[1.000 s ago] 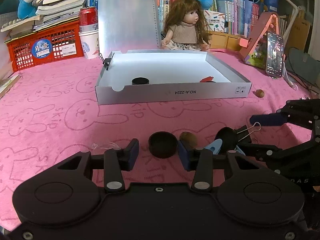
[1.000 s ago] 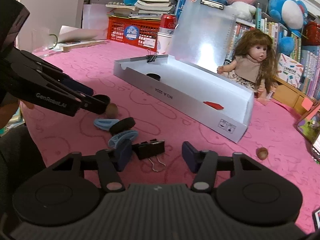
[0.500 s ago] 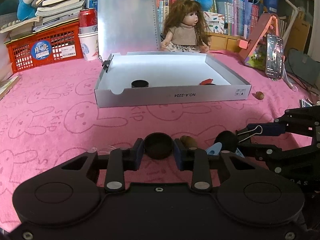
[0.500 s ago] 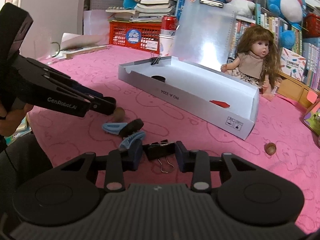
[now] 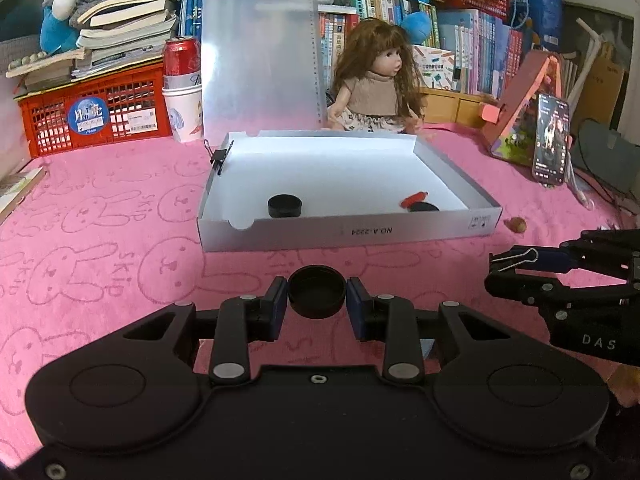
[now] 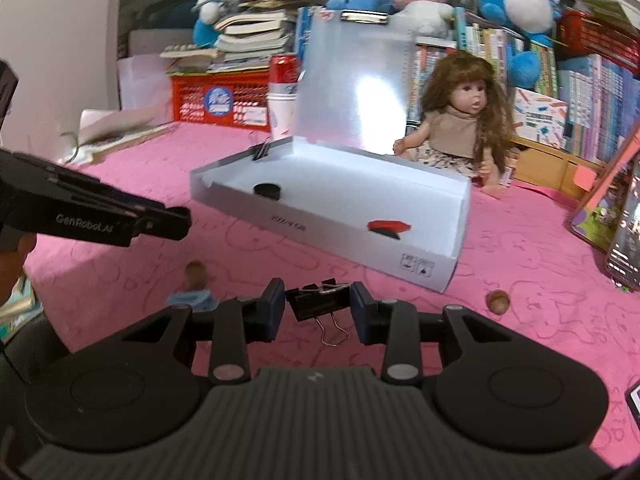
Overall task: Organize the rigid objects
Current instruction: 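Carry the black cup and binder clip over the white box with both tools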
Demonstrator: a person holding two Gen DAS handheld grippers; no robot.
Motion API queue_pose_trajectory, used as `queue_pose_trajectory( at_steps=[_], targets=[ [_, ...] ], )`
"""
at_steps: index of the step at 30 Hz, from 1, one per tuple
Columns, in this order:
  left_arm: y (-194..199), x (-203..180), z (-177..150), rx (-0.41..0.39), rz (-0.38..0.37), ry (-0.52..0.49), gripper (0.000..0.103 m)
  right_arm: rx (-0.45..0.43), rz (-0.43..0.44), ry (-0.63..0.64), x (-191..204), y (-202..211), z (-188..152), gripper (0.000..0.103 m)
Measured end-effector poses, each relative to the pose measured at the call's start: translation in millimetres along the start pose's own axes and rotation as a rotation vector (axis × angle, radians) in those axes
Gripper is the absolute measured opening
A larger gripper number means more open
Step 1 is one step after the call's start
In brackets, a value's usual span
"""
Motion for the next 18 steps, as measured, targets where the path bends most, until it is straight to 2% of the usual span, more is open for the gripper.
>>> queue_pose_trajectory(
  at_steps=[10, 18],
  targets=[
    [-17.8, 13.4, 35.0, 0.016, 0.004, 0.065, 0.031, 0.029, -0.087, -0.201, -33.5, -12.7, 22.1, 0.041],
    [-41.3, 16.8, 58.6, 0.024, 0.027, 0.081, 0.031, 0.042, -0.139, -0.278, -49.0, -33.8, 40.4, 0.041]
  ],
)
Point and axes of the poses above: each gripper's, at about its wrist camera, not at the fingertips, and y roughly against the way its jaws point, x to its left, z to its top, the point moved 4 cm from there along -y, roughly the way its jaws point, and after that the axes turned 7 degrees about -x, right-handed, at the moved point
